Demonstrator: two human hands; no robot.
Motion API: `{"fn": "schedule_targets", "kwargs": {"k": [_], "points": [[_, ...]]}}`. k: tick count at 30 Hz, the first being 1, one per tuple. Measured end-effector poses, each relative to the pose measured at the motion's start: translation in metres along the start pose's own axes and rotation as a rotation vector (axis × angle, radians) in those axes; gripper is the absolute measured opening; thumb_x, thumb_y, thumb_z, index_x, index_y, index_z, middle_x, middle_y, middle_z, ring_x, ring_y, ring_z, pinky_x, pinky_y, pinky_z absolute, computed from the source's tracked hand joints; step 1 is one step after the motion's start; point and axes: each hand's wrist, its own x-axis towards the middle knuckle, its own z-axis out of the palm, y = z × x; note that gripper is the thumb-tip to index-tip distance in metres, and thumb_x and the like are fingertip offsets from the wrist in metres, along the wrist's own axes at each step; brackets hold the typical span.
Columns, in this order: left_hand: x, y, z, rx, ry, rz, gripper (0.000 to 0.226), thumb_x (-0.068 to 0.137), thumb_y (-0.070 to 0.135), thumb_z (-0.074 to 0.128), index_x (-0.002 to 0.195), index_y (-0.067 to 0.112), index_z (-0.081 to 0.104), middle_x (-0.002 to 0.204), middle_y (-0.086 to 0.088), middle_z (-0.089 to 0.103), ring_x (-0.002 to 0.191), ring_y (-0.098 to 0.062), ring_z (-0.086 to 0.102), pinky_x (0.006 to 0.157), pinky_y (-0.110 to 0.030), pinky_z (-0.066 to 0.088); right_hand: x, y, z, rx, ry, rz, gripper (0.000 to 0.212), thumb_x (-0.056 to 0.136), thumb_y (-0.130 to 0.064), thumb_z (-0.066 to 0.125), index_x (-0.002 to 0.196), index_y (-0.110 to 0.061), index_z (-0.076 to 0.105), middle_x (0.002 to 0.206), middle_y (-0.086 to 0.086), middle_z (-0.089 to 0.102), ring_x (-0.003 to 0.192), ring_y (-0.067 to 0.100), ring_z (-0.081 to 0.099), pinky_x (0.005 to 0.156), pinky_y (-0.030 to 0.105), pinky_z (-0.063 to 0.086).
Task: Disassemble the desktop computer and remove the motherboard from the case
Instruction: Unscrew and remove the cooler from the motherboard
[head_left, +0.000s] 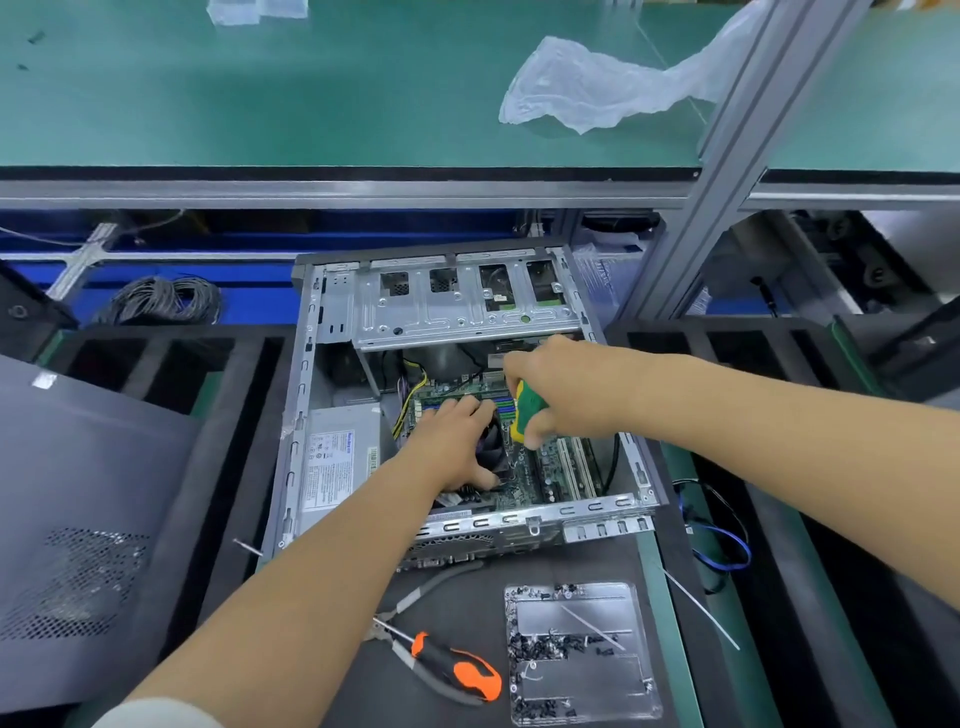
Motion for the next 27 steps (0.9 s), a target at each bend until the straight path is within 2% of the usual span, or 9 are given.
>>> {"fn": "schedule_targets", "kwargs": {"k": [4, 7, 9, 13, 16, 19, 21, 24, 27], "points": [[0.004, -0.002, 0.001, -0.064, 0.012, 0.000, 0.095, 0.065, 0.051, 0.079, 0.144, 0.025, 0.032, 0.131, 0.000, 0.043, 0.122, -0.026, 0.038, 0.100, -0.042, 0.035, 0.002, -0.003, -0.001, -0.175, 0.041, 0.064, 0.058, 0.087, -0.072, 0.045, 0.090, -0.014, 0.047, 0.081, 0.003, 0.043, 0.065, 0.021, 0.046, 0.052, 0.034, 0.036], [0.004, -0.002, 0.001, -0.012, -0.008, 0.012, 0.096, 0.068, 0.053, 0.076, 0.145, 0.023, 0.029, 0.130, -0.002, 0.040, 0.122, -0.027, 0.037, 0.098, -0.042, 0.034, 0.003, -0.003, -0.006, -0.249, 0.051, -0.065, 0.044, 0.097, -0.057, 0.042, 0.106, -0.014, 0.049, 0.082, 0.003, 0.045, 0.067, 0.023, 0.046, 0.054, 0.034, 0.037], [0.005, -0.002, 0.001, 0.015, -0.024, 0.008, 0.097, 0.069, 0.056, 0.074, 0.145, 0.019, 0.028, 0.135, -0.003, 0.037, 0.124, -0.028, 0.035, 0.100, -0.042, 0.034, 0.001, -0.003, -0.006, -0.336, 0.014, -0.220, 0.035, 0.098, -0.046, 0.049, 0.118, -0.018, 0.045, 0.092, 0.001, 0.046, 0.081, 0.023, 0.049, 0.068, 0.037, 0.046], [0.006, -0.004, 0.002, 0.020, -0.036, 0.009, 0.095, 0.069, 0.058, 0.073, 0.143, 0.016, 0.032, 0.138, -0.003, 0.036, 0.122, -0.027, 0.035, 0.100, -0.042, 0.035, 0.003, 0.003, -0.004, -0.483, 0.024, -0.399, 0.026, 0.097, -0.031, 0.055, 0.118, -0.027, 0.038, 0.109, -0.003, 0.043, 0.089, 0.016, 0.041, 0.085, 0.033, 0.044], [0.006, -0.004, 0.002, 0.027, -0.037, 0.016, 0.105, 0.069, 0.058, 0.074, 0.150, 0.016, 0.021, 0.141, -0.004, 0.034, 0.127, -0.028, 0.034, 0.104, -0.043, 0.034, 0.003, 0.007, -0.010, -0.186, -0.063, -0.218, 0.046, 0.087, -0.053, 0.064, 0.116, -0.024, 0.044, 0.103, -0.006, 0.046, 0.094, 0.017, 0.048, 0.073, 0.031, 0.039], [0.005, -0.004, 0.000, 0.003, -0.030, 0.011, 0.109, 0.069, 0.059, 0.074, 0.153, 0.020, 0.016, 0.140, -0.004, 0.035, 0.127, -0.029, 0.034, 0.104, -0.043, 0.033, 0.005, 0.008, -0.010, -0.326, 0.023, -0.078, 0.063, 0.084, -0.076, 0.039, 0.103, -0.015, 0.037, 0.076, 0.000, 0.044, 0.074, 0.026, 0.051, 0.061, 0.036, 0.039], [0.002, -0.003, -0.002, -0.011, -0.054, 0.010, 0.110, 0.069, 0.063, 0.073, 0.153, 0.021, 0.015, 0.141, -0.005, 0.035, 0.128, -0.029, 0.033, 0.105, -0.044, 0.032, 0.008, 0.008, -0.005, -0.429, 0.088, -0.143, 0.054, 0.094, -0.066, 0.031, 0.104, -0.014, 0.040, 0.075, 0.003, 0.046, 0.075, 0.030, 0.054, 0.063, 0.038, 0.044], [-0.001, -0.001, -0.008, -0.049, -0.094, -0.013, 0.111, 0.068, 0.067, 0.072, 0.152, 0.018, 0.020, 0.144, -0.004, 0.034, 0.130, -0.030, 0.031, 0.109, -0.045, 0.031, 0.008, 0.008, -0.006, -0.448, 0.062, -0.351, 0.030, 0.100, -0.045, 0.044, 0.113, -0.018, 0.042, 0.105, 0.003, 0.054, 0.094, 0.026, 0.056, 0.071, 0.034, 0.044], [-0.006, 0.001, -0.013, -0.096, -0.099, -0.013, 0.110, 0.066, 0.066, 0.074, 0.151, 0.017, 0.023, 0.144, -0.002, 0.034, 0.131, -0.030, 0.031, 0.111, -0.044, 0.029, 0.007, 0.008, -0.009, -0.413, 0.053, -0.445, 0.023, 0.097, -0.034, 0.055, 0.114, -0.021, 0.046, 0.112, -0.002, 0.049, 0.103, 0.022, 0.050, 0.083, 0.037, 0.043]]}}
